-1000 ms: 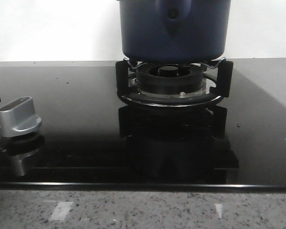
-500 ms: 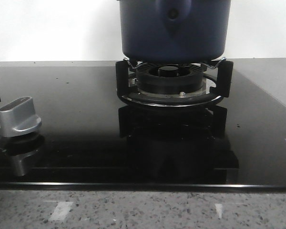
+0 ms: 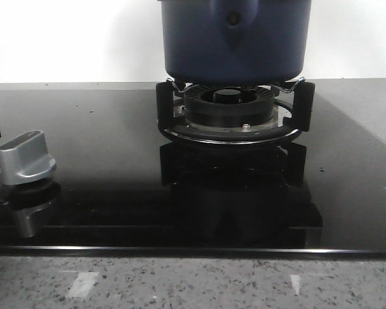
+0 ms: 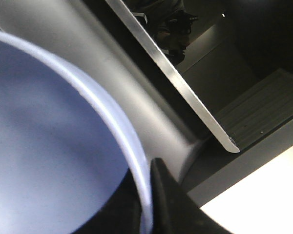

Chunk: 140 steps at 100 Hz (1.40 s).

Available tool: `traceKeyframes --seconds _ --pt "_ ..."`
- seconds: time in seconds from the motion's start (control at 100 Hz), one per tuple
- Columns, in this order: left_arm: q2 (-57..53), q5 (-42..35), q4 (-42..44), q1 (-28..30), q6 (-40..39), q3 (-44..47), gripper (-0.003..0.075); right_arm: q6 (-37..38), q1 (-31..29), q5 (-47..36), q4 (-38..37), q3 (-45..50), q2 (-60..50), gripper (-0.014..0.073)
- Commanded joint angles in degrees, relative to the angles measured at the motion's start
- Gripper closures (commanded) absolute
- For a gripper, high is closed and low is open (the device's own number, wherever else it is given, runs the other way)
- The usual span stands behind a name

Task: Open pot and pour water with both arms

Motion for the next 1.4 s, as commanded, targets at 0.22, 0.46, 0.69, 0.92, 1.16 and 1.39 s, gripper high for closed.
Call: traceKeyframes --seconds 0.22,0.46,0.69,0.92,1.16,1.39 --pt "-1.83 0.42 -5.11 0.22 0.07 -2.11 0.0363 0.43 -0.39 3.27 11.25 -1.52 -2.33 0.0641" --pt "-1.83 0.42 -5.11 0.22 0.07 -2.11 0.0363 0.43 -4.45 8.35 31.44 -1.52 -2.33 0.0641" --pt "-1.83 0.55 -5.11 0.22 0.07 -2.11 0.0364 0.43 -10.57 9.76 43.90 -1.52 -4.46 0.0643" --pt "-1.70 0.66 -5.11 0.22 0.07 -2.11 0.0364 -0.46 -26.20 9.41 59.31 -1.52 -10.14 0.0669" --pt "-1.70 0.66 -4.78 0.22 0.07 -2.11 0.0364 -7.81 -43.48 9.84 80.28 6.06 -12.84 0.0669" --pt "-1.70 1.42 -4.74 0.00 0.07 -2.11 0.0364 -7.81 -52.71 4.81 86.59 24.74 -19.35 0.0668"
